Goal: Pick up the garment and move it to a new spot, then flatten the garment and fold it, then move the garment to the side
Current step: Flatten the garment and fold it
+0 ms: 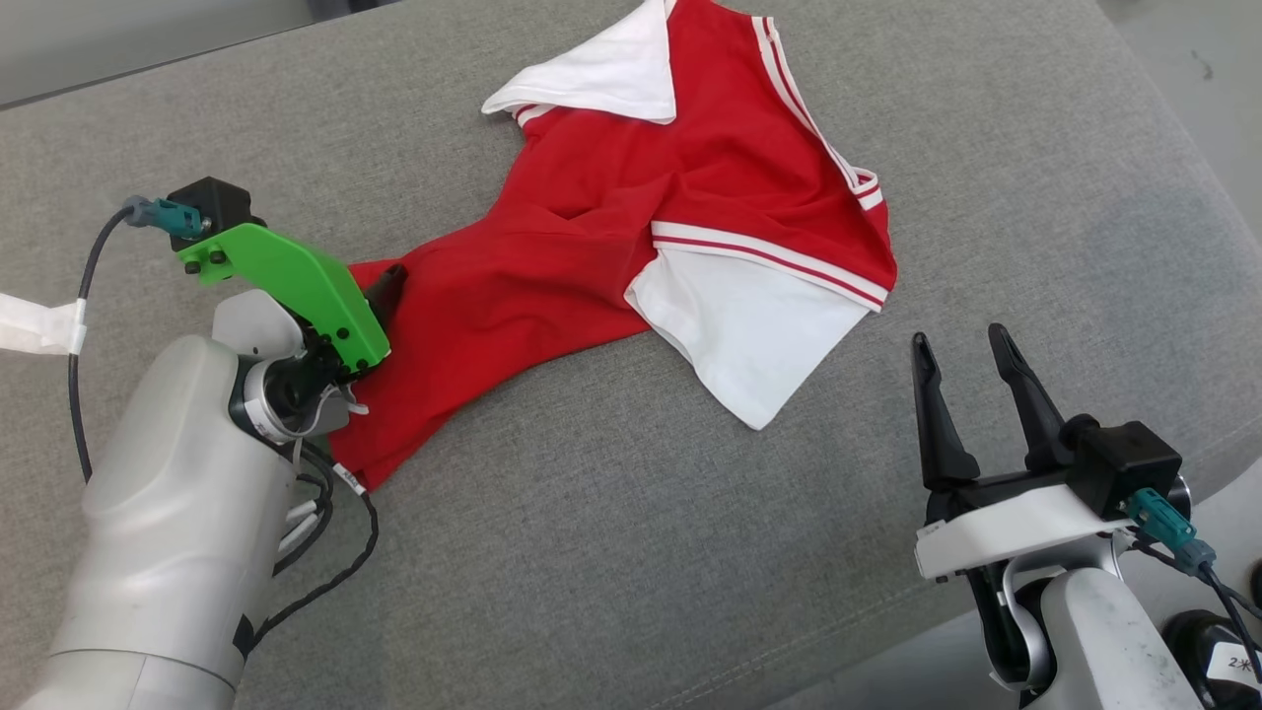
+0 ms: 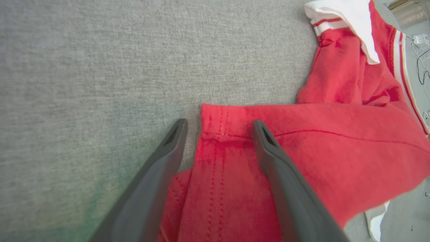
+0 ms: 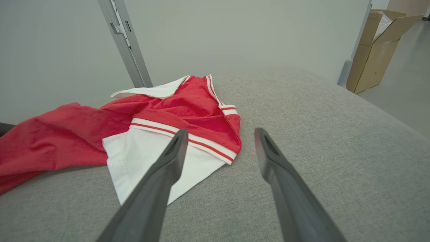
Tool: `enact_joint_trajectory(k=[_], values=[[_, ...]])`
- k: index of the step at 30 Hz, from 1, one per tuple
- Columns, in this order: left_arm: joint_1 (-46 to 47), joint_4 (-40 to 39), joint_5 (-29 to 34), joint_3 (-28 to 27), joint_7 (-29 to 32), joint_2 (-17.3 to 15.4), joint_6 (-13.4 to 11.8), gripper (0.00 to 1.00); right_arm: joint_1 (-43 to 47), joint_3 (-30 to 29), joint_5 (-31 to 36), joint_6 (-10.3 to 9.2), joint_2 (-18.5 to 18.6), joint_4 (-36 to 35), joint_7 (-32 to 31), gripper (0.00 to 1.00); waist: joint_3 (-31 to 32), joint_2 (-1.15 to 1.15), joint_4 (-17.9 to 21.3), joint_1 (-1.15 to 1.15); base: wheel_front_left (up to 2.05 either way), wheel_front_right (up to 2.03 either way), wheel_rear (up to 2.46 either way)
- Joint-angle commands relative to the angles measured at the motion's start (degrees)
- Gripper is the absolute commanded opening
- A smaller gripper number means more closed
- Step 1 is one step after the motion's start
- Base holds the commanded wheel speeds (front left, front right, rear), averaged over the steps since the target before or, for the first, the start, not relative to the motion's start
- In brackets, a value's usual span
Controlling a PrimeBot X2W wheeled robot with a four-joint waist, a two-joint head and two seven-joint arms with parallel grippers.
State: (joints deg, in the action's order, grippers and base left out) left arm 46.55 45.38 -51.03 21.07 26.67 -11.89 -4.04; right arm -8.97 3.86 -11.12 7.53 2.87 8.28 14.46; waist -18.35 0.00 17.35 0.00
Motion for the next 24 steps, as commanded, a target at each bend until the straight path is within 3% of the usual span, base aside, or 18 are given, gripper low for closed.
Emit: enact_joint_trajectory(k=[1, 2, 3, 8, 15, 24], values=[[0.0, 0.5, 0.4, 0.7, 0.8, 0.1, 0.3, 0.45, -0.8, 0.1, -0.5, -0.08, 0.0, 0.1, 0.3, 1.00, -0.1, 0.00, -0.1, 0.00, 0.00, 0.00, 0.00], [0.0, 0.5, 0.8, 1.1, 0.8, 0.0, 0.4, 0.28, -0.8, 0.1, -0.5, -0.08, 0.0, 0.1, 0.3, 1.00, -0.1, 0.00, -0.1, 0.00, 0.00, 0.00, 0.00], [0.1, 0.4, 1.1, 1.5, 0.6, -0.1, 0.6, 0.00, -0.9, 0.1, -0.5, -0.08, 0.0, 0.2, 0.4, 1.00, -0.2, 0.00, -0.2, 0.00, 0.00, 0.00, 0.00], [1.7, -1.2, 3.8, 2.5, -4.0, -1.0, 1.9, 0.00, -1.1, 0.2, -0.6, -0.08, 0.0, 0.4, 0.4, 1.00, -0.3, 0.00, -0.4, 0.00, 0.00, 0.00, 0.00], [5.7, -5.3, 8.9, 3.4, -19.8, -1.5, 5.2, 0.00, -1.2, 0.2, -0.3, -0.08, 0.0, 1.1, 0.5, 1.00, 0.3, 0.00, -1.1, 0.00, 0.00, 0.00, 0.00], [10.7, -13.0, 14.1, 6.7, -34.8, 0.9, 9.7, 0.00, -0.3, -0.1, 0.3, -0.08, 0.0, 1.6, 0.4, 1.00, 2.3, 0.00, -3.5, 0.00, 0.00, 0.00, 0.00]])
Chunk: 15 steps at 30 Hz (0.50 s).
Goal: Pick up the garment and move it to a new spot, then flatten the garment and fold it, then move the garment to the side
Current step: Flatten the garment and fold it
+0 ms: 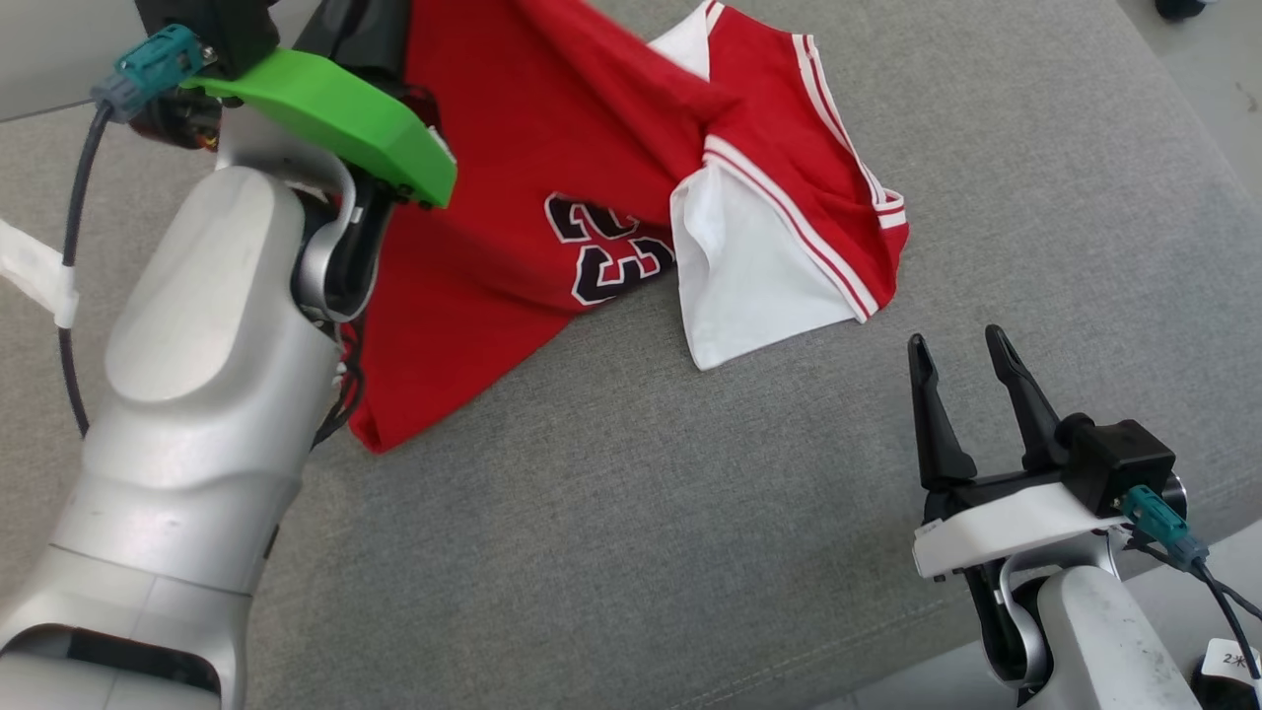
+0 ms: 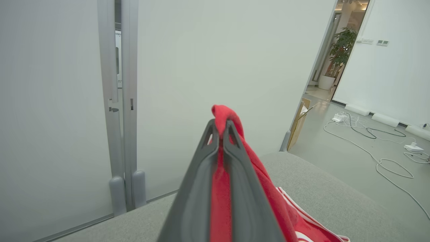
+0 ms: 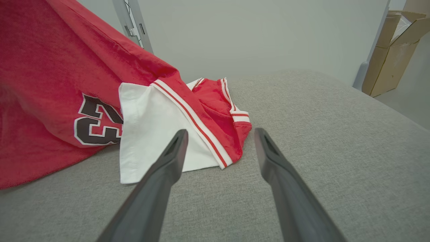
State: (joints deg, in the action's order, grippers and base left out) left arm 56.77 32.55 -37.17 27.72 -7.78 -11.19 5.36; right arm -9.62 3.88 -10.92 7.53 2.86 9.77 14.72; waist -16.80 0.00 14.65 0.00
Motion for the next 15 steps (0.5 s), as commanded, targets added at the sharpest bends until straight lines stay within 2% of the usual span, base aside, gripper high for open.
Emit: enact_joint_trajectory(k=[1, 5, 10, 11, 15], values=[[0.1, -1.1, 0.0, 0.4, -1.3, 0.7, 0.6, 0.00, 0.5, -0.1, 0.1, -0.08, 0.1, 0.1, 0.1, 1.00, 1.1, 0.00, -1.2, 0.00, 0.00, 0.00, 0.00], [-5.6, -5.7, -2.9, 1.8, 0.2, 1.6, 1.2, 0.00, 1.4, -0.3, 0.3, -0.08, 0.1, 0.0, -0.4, 1.00, 2.3, 0.00, -2.8, 0.00, 0.00, 0.00, 0.00], [-18.9, -16.7, -6.1, 4.1, 5.0, -0.6, -0.3, 0.00, 2.7, -1.4, 0.8, -0.08, 0.1, -0.5, -1.0, 1.00, 3.6, 0.00, -5.6, 0.00, 0.00, 0.00, 0.00], [-25.7, -22.1, -7.4, 4.6, 6.7, -2.3, -2.1, 0.00, 3.0, -1.7, 1.1, -0.08, 0.0, -0.8, -1.3, 1.00, 4.0, 0.00, -6.6, 0.00, 0.00, 0.00, 0.00], [-39.1, -32.2, -9.7, 5.6, 10.1, -5.4, -7.2, 0.00, 3.4, -2.1, 1.5, -0.08, 0.1, -1.7, -1.9, 1.00, 4.4, 0.00, -8.8, 0.00, 0.00, 0.00, 0.00]])
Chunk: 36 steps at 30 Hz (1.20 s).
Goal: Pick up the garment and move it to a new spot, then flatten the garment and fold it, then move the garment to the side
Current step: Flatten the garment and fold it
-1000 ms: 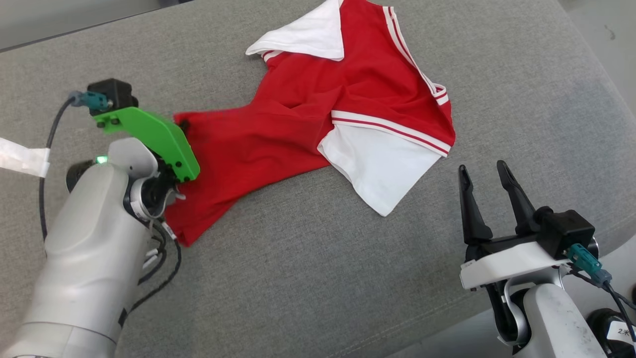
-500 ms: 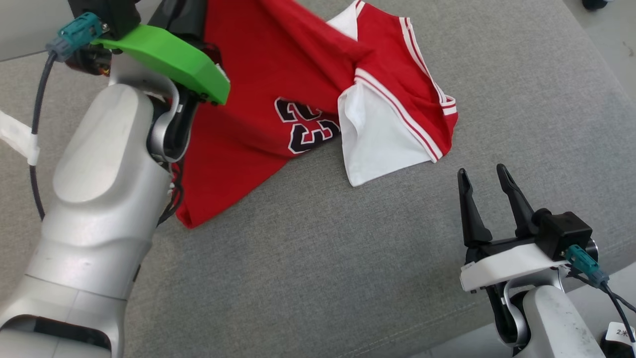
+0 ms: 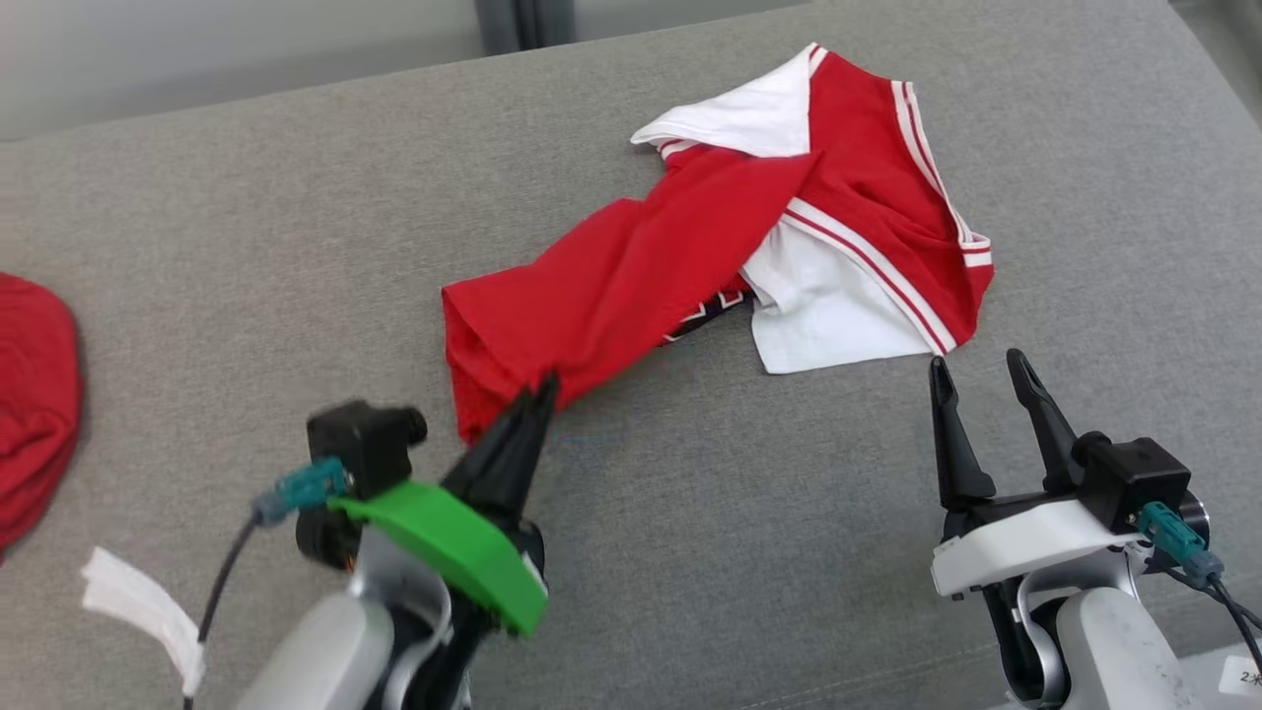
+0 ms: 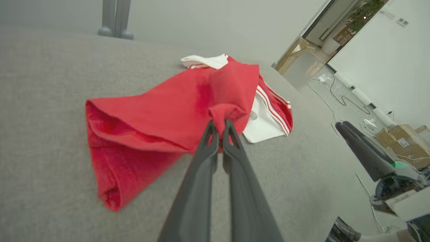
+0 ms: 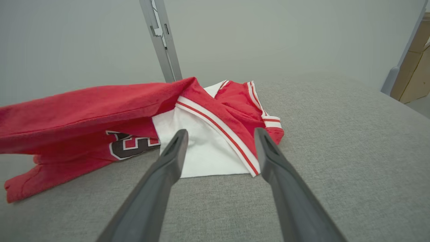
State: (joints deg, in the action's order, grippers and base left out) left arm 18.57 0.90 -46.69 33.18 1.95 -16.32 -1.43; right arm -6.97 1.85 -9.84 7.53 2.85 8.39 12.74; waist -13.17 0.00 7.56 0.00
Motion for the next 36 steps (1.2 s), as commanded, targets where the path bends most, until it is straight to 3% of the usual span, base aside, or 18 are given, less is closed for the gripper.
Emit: enact_joint_trajectory(k=[1, 5, 6, 7, 12, 19, 36], values=[[-3.5, -2.2, -1.2, 0.6, 1.2, -0.6, -1.2, 0.00, 0.9, -0.2, 0.5, -0.08, 0.1, -0.5, -0.1, 1.00, 0.8, 0.00, -2.2, 0.00, 0.00, 0.00, 0.00], [-10.8, -5.0, -3.3, 3.4, 5.1, -1.4, -3.4, 0.00, 0.9, -0.4, 0.6, -0.08, 0.1, -1.2, -0.9, 1.00, 0.7, 0.00, -4.5, 0.00, 0.00, 0.00, 0.00], [-11.8, -4.7, -3.7, 4.2, 6.0, -1.2, -3.6, 0.55, 0.8, -0.2, 0.6, -0.08, 0.1, -1.3, -1.1, 1.00, 0.7, 0.00, -5.0, 0.00, 0.00, 0.00, 0.00], [-12.2, -4.1, -3.5, 5.2, 6.9, -1.4, -3.6, 1.00, 0.7, -0.1, 0.6, -0.08, 0.1, -1.4, -1.1, 1.00, 0.7, 0.00, -5.4, 0.00, 0.00, 0.00, 0.00], [-13.4, -0.9, -5.0, 5.6, 9.4, -1.2, -5.2, 1.00, 0.2, 0.0, 0.7, -0.08, 0.1, -1.8, -1.6, 1.00, 1.2, 0.00, -6.6, 0.00, 0.00, 0.00, 0.00], [-9.2, -1.4, -4.6, -0.1, 7.7, -3.3, -8.5, 1.00, 0.7, 0.1, 0.5, -0.08, 0.1, -1.9, -1.7, 1.00, 1.6, 0.00, -6.4, 0.00, 0.00, 0.00, 0.00], [6.4, 22.2, -6.6, -0.7, 10.9, 2.7, -5.3, 1.00, -0.7, 0.7, -1.0, -0.08, 0.1, -1.1, -0.2, 1.00, -0.2, 0.00, 1.1, 0.00, 0.00, 0.00, 0.00]])
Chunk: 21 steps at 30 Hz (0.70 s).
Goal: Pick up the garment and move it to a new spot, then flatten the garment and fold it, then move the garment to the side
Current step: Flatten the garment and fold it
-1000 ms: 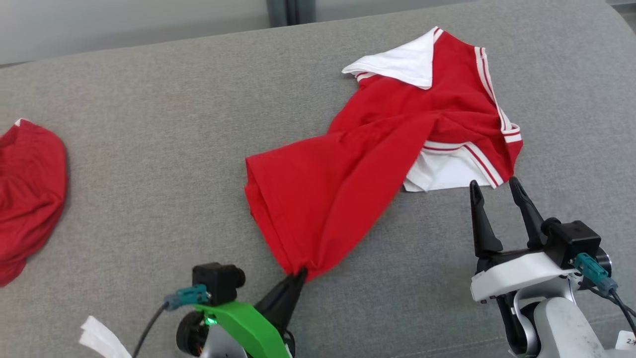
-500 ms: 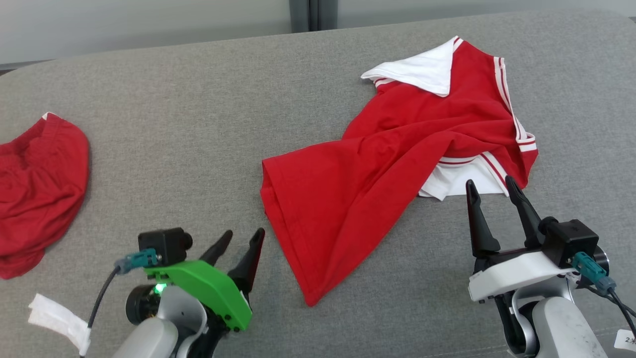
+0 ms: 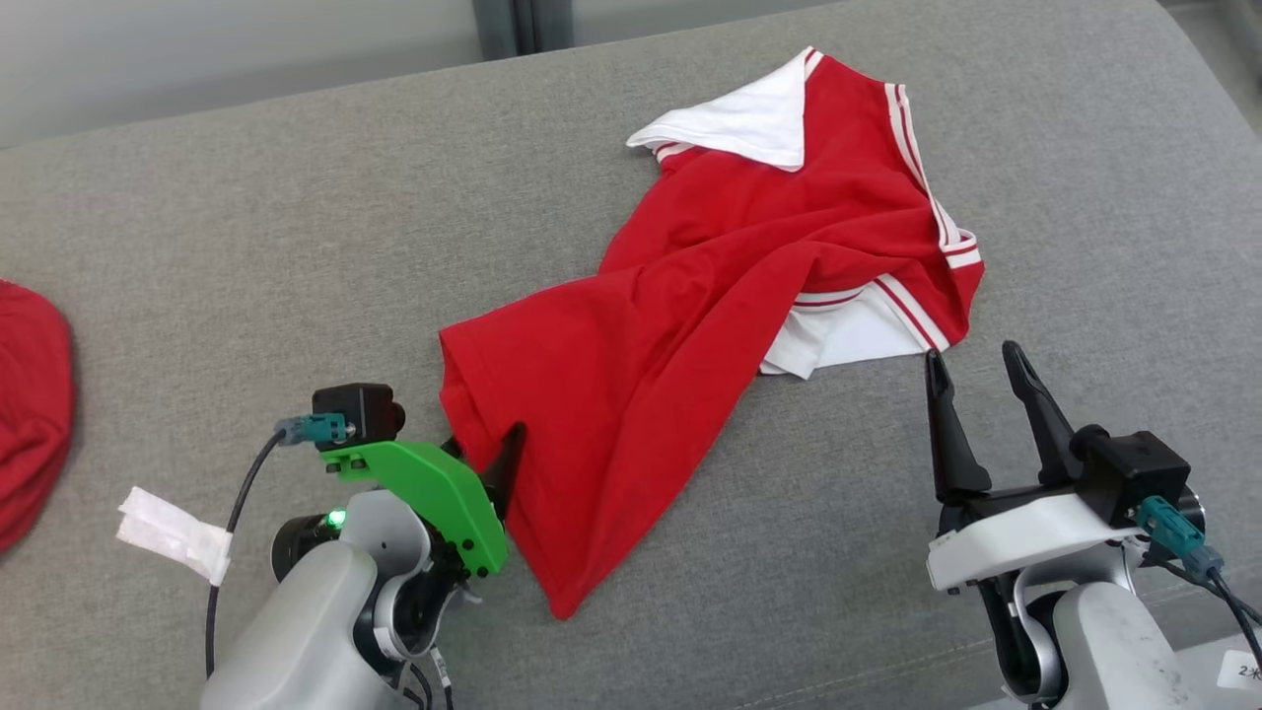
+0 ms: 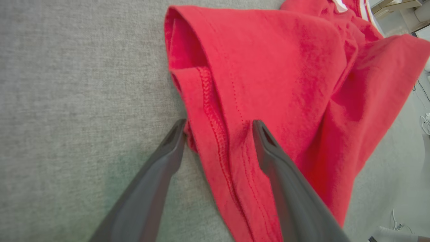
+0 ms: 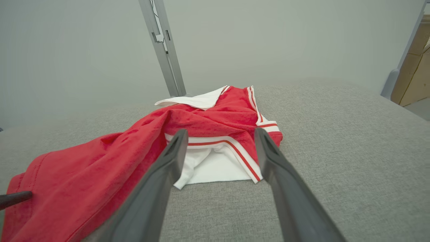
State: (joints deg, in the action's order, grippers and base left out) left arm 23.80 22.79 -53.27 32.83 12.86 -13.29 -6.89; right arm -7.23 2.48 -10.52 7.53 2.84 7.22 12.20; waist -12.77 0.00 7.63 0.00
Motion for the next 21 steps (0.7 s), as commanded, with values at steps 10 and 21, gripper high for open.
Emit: enact_joint_trajectory(k=[10, 21], values=[[6.4, 6.9, 4.4, 0.4, -5.9, -1.7, 2.4, 0.00, -0.9, 0.6, -1.0, -0.08, 0.1, 0.7, 1.3, 1.00, -1.7, 0.00, 4.6, 0.00, 0.00, 0.00, 0.00], [13.1, 11.1, 9.9, -1.2, -16.7, -5.4, 2.9, 0.00, -1.6, 2.0, 0.9, -0.08, 0.1, 0.0, 1.9, 1.00, -2.9, 0.00, 5.3, 0.00, 0.00, 0.00, 0.00]])
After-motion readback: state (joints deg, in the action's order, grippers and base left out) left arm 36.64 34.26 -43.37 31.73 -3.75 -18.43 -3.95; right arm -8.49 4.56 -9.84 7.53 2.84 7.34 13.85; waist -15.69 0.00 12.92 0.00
